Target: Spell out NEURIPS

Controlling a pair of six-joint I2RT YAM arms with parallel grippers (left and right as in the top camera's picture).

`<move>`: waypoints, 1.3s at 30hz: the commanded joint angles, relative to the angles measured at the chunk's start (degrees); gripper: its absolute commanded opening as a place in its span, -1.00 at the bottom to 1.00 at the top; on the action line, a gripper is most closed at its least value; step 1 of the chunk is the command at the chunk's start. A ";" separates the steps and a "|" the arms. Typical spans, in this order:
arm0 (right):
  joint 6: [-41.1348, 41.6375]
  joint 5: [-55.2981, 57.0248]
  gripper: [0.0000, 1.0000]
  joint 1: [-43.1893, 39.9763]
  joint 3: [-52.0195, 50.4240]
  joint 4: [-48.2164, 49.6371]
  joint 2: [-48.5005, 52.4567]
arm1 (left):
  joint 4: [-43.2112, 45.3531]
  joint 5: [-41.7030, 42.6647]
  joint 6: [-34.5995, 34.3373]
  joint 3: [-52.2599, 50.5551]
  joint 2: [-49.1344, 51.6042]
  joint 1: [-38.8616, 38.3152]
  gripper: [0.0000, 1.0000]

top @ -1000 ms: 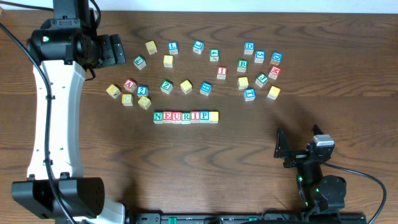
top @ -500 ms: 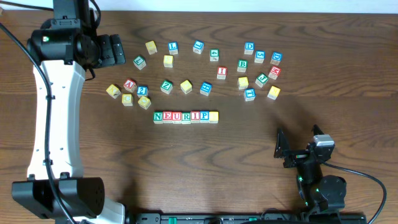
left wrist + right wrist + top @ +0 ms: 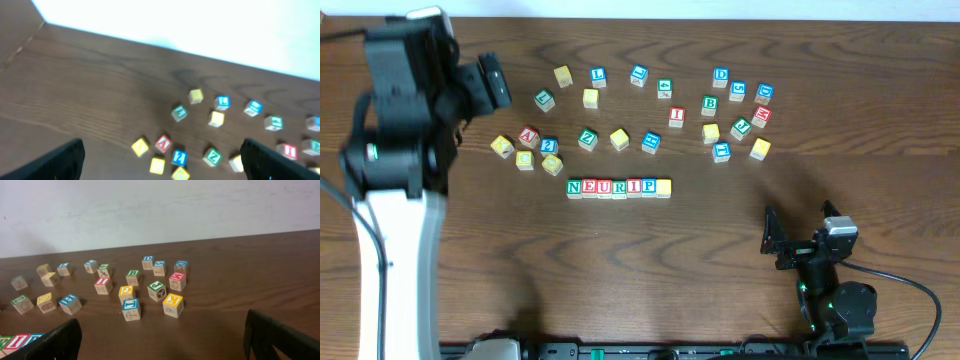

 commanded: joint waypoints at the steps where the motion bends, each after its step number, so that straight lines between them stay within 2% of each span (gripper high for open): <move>1: -0.55 0.26 0.99 -0.50 -0.13 -0.15 -0.57 | 7.37 3.61 0.61 -11.72 -6.01 0.24 0.96; 5: -0.55 0.26 0.99 -0.50 -0.13 -0.15 -0.57 | 19.04 3.96 0.61 -25.94 -15.41 0.24 0.95; 10: -0.55 0.26 0.99 -0.50 -0.13 -0.15 -0.57 | 27.39 3.96 2.12 -40.11 -26.67 0.24 0.95; 17: -0.55 0.26 0.98 -0.50 -0.13 -0.15 -0.57 | 29.68 3.96 6.56 -53.92 -40.92 0.24 0.95; 26: -0.55 0.26 0.99 -0.50 -0.13 -0.15 -0.57 | 34.71 3.93 8.26 -67.67 -55.45 0.24 0.95; 39: -0.55 0.26 0.99 -0.50 -0.13 -0.15 -0.57 | 36.02 3.93 13.20 -78.49 -71.19 0.59 0.95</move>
